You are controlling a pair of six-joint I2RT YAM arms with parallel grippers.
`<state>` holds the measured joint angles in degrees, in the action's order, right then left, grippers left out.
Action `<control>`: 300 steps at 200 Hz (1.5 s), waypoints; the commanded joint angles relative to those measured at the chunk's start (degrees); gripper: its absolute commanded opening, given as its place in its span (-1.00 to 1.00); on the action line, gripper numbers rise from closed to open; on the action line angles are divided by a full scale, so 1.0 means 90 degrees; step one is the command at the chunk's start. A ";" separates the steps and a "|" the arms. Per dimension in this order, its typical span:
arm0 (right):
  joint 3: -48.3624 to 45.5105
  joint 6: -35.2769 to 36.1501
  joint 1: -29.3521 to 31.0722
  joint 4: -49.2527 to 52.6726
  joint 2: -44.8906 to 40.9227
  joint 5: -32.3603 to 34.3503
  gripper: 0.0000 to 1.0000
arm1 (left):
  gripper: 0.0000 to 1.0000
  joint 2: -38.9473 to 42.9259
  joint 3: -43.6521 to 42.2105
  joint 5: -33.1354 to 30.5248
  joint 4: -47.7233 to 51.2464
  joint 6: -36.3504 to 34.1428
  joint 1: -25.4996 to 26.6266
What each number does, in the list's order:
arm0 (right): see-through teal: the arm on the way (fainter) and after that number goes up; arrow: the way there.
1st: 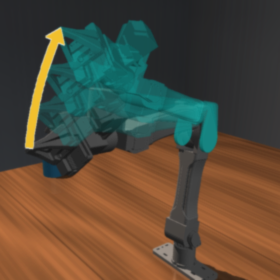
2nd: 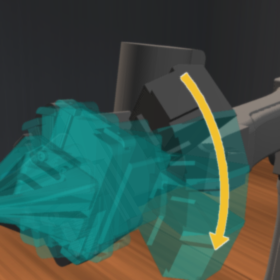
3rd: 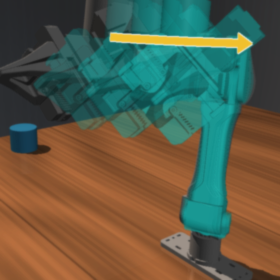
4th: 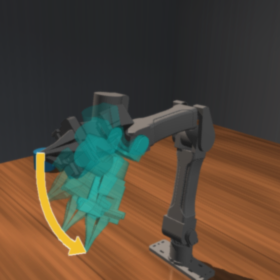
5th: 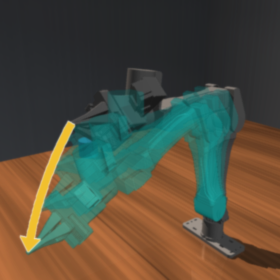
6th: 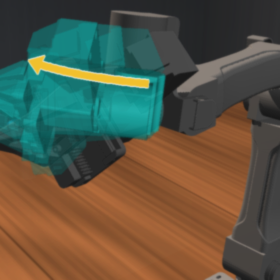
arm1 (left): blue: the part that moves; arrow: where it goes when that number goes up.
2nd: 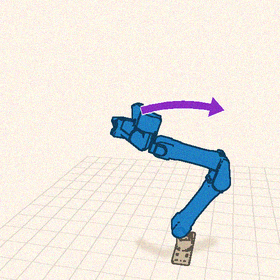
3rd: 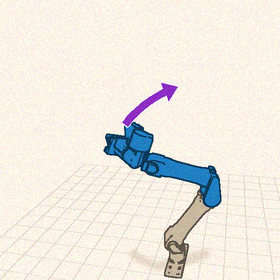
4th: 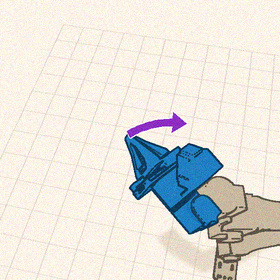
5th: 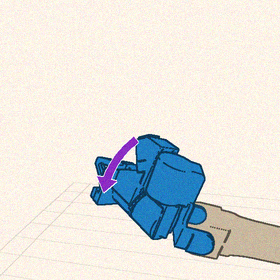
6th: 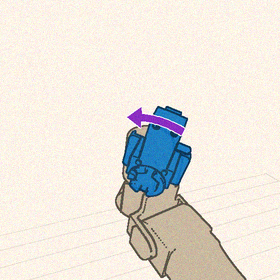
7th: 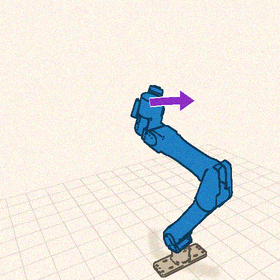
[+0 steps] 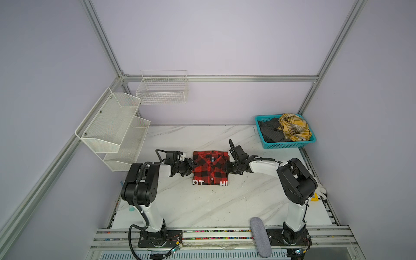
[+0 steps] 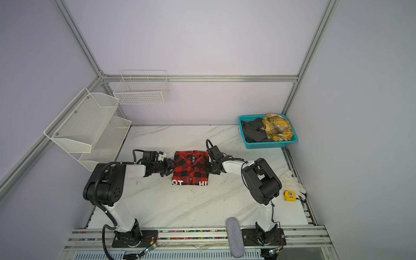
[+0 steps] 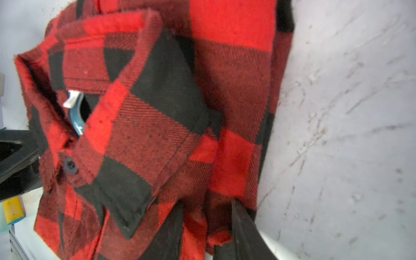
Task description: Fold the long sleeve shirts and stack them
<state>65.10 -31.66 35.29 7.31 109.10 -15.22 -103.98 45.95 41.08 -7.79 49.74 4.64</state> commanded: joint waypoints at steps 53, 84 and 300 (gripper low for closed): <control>0.0079 -0.0183 0.0029 0.0300 0.0279 -0.0180 -0.25 | -0.76 -0.0103 -0.0185 -0.0102 -0.0799 0.0771 0.0196; 0.0298 -0.0176 0.0025 0.0630 -0.0164 -0.0055 -0.25 | -0.86 0.0138 0.0048 -0.0174 -0.0550 0.0732 0.0218; 0.1032 -0.0154 0.0027 0.1756 -0.1617 0.0363 -0.34 | -1.00 -0.1914 0.7450 -0.5130 0.5570 -0.3753 -0.1530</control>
<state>72.86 -33.74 35.31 21.65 93.19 -12.29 -118.52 102.39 0.99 39.48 21.47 -7.97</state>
